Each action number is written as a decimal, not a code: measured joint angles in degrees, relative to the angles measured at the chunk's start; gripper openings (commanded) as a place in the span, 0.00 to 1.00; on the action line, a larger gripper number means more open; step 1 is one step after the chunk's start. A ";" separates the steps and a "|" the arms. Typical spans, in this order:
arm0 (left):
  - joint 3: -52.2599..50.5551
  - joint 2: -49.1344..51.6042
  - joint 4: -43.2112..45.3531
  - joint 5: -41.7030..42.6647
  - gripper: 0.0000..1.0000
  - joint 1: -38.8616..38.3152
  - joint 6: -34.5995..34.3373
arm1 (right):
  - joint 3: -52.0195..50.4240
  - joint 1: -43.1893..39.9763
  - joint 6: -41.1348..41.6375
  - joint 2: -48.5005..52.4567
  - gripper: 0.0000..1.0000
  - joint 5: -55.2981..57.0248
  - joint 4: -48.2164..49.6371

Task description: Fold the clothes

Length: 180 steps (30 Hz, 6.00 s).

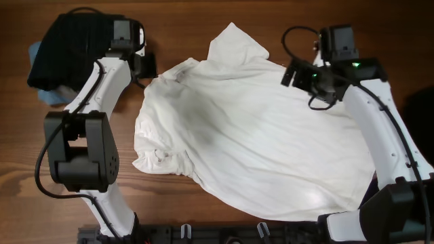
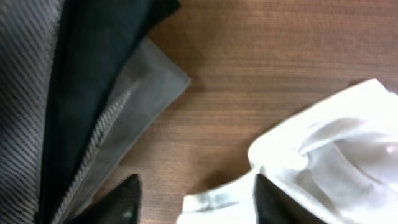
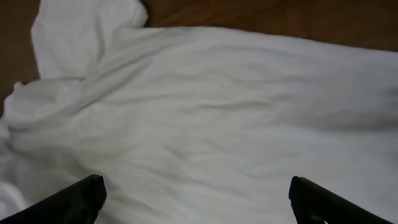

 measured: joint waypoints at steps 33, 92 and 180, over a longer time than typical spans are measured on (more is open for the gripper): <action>0.00 0.00 -1.40 18.69 0.86 -5.40 7.23 | 6.25 -35.65 -1.09 30.01 0.63 -11.32 44.11; 0.92 9.03 2.40 22.82 0.42 -4.92 5.40 | 12.70 -16.96 -9.57 16.41 0.87 -12.59 -2.34; 55.71 10.49 -45.51 18.86 0.38 -1.75 -1.11 | -1.88 -18.47 -6.58 6.43 0.89 -4.76 -4.83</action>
